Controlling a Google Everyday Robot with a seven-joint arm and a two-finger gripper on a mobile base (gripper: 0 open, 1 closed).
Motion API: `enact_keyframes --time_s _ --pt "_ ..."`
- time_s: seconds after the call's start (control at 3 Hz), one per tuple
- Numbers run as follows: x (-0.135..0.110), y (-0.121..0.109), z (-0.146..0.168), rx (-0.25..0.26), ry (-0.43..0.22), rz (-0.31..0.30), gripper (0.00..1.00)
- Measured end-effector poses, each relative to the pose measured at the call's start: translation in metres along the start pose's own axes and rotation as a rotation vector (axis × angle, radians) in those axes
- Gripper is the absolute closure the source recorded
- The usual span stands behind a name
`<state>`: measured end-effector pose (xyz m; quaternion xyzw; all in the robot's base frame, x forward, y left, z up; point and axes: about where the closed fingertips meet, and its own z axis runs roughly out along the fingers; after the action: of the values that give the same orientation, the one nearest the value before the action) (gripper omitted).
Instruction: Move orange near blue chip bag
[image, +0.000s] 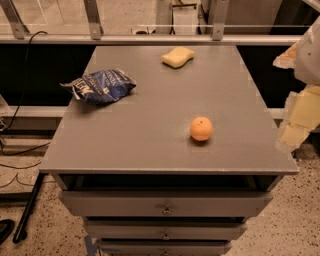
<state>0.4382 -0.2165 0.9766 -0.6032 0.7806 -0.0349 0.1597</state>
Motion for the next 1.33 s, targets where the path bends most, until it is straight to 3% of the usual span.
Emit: enact_keyframes --time_s 0.33,0.67,1.0,1.33 --pt "0.0 0.0 0.0 0.0 0.0 0.0 0.0" --pt "-0.004 -0.007 0.0 -0.015 -0.06 0.004 0.0" --pt "-0.046 0.009 0.036 -0.066 -0.222 0.073 0.0" --pt "-0.071 0.026 0.068 -0.112 -0.291 0.121 0.0"
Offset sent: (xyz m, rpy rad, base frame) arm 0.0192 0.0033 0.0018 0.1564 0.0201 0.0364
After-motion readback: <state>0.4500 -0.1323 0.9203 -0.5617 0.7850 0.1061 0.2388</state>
